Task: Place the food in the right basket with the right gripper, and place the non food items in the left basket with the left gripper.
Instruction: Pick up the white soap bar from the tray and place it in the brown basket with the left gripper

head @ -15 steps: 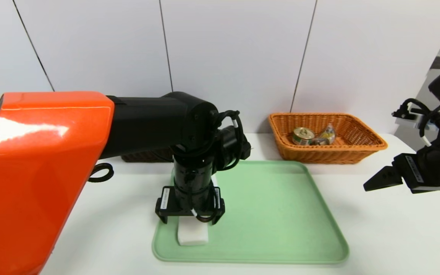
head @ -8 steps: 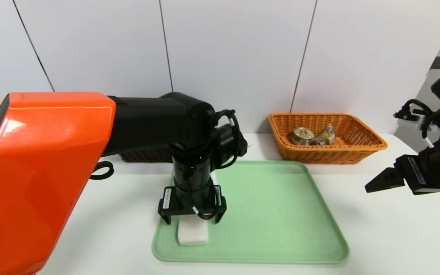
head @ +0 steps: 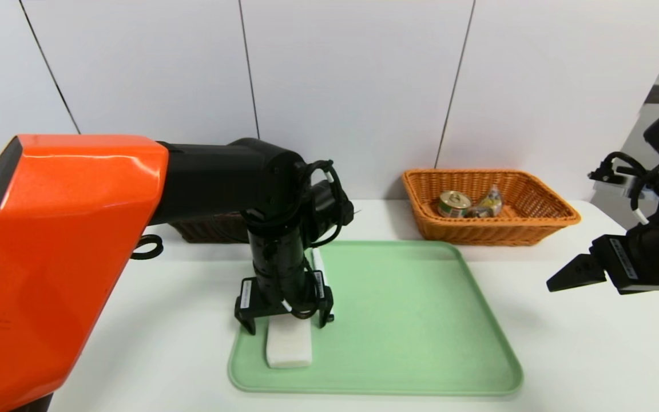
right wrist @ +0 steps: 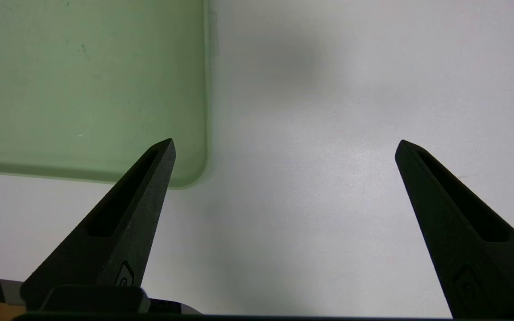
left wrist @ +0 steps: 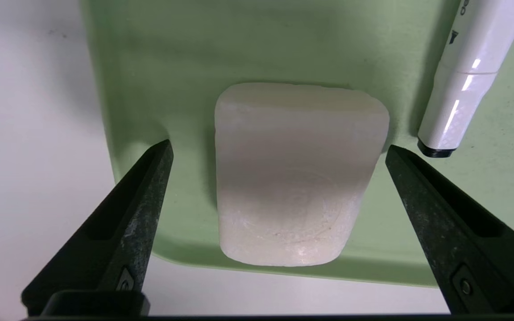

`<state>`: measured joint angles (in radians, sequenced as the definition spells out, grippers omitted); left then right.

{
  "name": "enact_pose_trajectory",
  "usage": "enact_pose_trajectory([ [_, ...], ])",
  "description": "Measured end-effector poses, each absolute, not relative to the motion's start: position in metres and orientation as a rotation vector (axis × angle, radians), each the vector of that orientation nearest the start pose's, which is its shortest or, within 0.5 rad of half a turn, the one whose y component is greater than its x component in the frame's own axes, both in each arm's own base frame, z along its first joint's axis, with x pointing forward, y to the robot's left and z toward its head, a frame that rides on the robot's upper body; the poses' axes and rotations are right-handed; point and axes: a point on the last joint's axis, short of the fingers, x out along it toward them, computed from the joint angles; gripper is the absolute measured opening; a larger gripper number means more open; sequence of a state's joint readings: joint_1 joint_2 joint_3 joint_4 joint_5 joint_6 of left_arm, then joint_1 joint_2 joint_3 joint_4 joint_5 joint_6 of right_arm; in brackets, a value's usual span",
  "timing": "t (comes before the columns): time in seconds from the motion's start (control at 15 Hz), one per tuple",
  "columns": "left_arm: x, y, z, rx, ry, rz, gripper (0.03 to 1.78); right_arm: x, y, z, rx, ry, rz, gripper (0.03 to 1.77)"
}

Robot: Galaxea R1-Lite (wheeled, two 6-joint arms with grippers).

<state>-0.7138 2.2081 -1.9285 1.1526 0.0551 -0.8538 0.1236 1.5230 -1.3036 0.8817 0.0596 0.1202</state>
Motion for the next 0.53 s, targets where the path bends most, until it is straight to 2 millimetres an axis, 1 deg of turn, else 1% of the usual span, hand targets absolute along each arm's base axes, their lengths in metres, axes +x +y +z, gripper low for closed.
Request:
enact_pose_trajectory([
  [0.4,0.2851,-0.2498,0.1588,-0.131,1.446,0.072,1.69,0.2177,0.0283,0.2432,0.072,1.114,0.097,1.70],
  [0.47,0.2849,-0.2496,0.1585,-0.131,1.447,0.075,1.66,0.2177,0.0282,0.2432,0.072,1.113,0.096,1.70],
  [0.53,0.2846,-0.2498,0.1580,-0.129,1.449,0.074,1.46,0.2177,0.0282,0.2433,0.072,1.113,0.096,1.70],
])
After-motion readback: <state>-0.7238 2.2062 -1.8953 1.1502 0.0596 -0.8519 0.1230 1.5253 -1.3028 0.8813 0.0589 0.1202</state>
